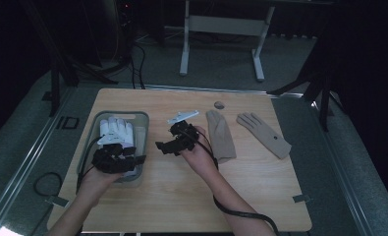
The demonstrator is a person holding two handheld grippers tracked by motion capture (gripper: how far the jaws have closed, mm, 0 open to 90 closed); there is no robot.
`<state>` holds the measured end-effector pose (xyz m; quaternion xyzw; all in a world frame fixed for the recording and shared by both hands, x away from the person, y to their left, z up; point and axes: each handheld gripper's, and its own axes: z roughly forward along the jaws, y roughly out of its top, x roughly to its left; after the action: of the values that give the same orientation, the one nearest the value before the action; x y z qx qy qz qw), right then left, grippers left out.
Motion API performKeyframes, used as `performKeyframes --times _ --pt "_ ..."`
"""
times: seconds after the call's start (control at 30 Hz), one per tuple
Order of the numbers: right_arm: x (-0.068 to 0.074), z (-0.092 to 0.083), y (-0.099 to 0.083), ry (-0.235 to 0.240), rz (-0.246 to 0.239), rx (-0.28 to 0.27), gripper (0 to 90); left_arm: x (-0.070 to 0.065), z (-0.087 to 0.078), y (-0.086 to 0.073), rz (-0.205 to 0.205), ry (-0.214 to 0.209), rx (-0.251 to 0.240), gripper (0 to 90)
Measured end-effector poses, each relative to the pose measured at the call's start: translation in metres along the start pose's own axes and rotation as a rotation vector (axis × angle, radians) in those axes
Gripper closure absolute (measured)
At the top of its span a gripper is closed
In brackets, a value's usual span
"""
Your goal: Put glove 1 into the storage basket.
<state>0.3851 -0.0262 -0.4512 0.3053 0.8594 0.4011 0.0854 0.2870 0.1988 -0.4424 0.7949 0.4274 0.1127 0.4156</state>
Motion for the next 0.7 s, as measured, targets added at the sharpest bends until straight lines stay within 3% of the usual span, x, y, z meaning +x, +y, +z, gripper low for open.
performKeyframes --times 0.33,0.53,0.7 --pt "-0.023 -0.024 -0.018 -0.025 0.009 -0.012 14.1 -0.03 0.024 0.003 0.065 -0.019 -0.019 46.0" --pt "-0.035 -0.034 -0.028 -0.033 0.031 -0.026 14.0 -0.038 0.033 0.002 0.08 -0.029 -0.02 45.9" --pt "-0.047 -0.043 -0.045 -0.052 0.045 -0.03 13.9 -0.048 0.047 -0.001 0.094 -0.062 -0.017 42.5"
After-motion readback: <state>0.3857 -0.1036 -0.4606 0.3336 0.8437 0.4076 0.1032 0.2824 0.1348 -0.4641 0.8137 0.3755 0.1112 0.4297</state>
